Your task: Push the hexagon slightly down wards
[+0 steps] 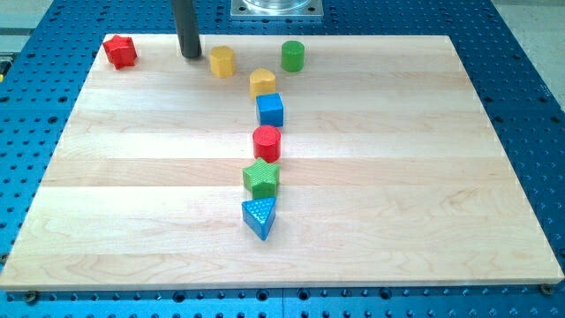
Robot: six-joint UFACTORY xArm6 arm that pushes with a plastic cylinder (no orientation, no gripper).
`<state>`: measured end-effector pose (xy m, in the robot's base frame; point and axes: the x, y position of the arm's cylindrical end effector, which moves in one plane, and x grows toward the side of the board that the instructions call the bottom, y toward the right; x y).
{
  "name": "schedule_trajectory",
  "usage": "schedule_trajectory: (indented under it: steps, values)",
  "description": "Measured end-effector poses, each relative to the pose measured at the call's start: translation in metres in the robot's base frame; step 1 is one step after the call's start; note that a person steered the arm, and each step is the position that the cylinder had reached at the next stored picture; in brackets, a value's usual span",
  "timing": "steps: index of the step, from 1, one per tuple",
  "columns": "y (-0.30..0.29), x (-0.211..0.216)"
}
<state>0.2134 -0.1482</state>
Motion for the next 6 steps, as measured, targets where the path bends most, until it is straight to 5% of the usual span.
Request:
schedule_trajectory:
  steps: [1,3,5,6]
  values:
    - [0.054,-0.010]
    - [0.052,0.029]
    - [0.026,0.039]
    - [-0.042,0.057]
